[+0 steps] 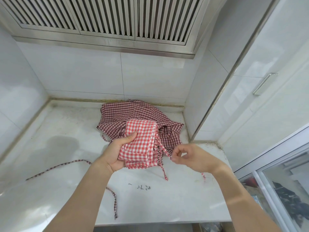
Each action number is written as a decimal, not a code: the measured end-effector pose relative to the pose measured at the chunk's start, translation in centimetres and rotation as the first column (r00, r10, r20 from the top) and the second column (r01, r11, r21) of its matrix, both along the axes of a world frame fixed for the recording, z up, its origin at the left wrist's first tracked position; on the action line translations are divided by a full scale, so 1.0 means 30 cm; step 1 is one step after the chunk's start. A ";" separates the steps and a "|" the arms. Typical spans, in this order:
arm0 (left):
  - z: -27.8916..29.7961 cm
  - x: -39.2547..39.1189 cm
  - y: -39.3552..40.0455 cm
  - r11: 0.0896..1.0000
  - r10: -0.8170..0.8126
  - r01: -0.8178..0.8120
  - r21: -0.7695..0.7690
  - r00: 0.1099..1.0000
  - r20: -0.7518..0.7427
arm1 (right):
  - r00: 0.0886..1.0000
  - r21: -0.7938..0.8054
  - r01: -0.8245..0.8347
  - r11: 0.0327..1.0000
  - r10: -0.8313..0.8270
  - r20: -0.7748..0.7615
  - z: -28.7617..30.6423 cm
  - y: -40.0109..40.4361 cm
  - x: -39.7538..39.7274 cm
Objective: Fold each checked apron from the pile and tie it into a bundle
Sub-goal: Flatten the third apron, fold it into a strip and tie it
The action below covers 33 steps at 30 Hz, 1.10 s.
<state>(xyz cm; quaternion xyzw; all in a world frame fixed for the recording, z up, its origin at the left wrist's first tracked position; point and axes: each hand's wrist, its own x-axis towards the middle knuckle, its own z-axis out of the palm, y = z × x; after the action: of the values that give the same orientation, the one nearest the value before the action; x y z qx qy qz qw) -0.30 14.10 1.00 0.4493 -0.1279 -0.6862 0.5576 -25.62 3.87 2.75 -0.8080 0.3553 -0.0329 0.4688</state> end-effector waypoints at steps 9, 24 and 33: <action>0.049 -0.005 -0.022 0.983 -0.168 0.169 -0.070 0.986 0.014 | 0.902 -0.047 0.206 0.977 -0.171 0.397 0.015 0.039 0.088; 0.053 -0.033 0.005 0.989 -0.149 0.149 -0.009 0.989 0.025 | 0.917 0.081 0.164 0.983 -0.182 0.355 0.081 -0.005 0.064; 0.038 -0.059 0.006 0.983 -0.173 0.171 -0.061 0.985 -0.029 | 0.982 -0.181 0.121 0.976 -0.092 0.163 0.082 0.017 0.068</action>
<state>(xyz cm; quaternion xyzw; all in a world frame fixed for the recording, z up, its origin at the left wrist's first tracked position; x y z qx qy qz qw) -2.07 14.28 2.15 0.4083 -0.1767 -0.7352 0.5113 -23.58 4.39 5.22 -0.8238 0.3563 -0.1541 0.4131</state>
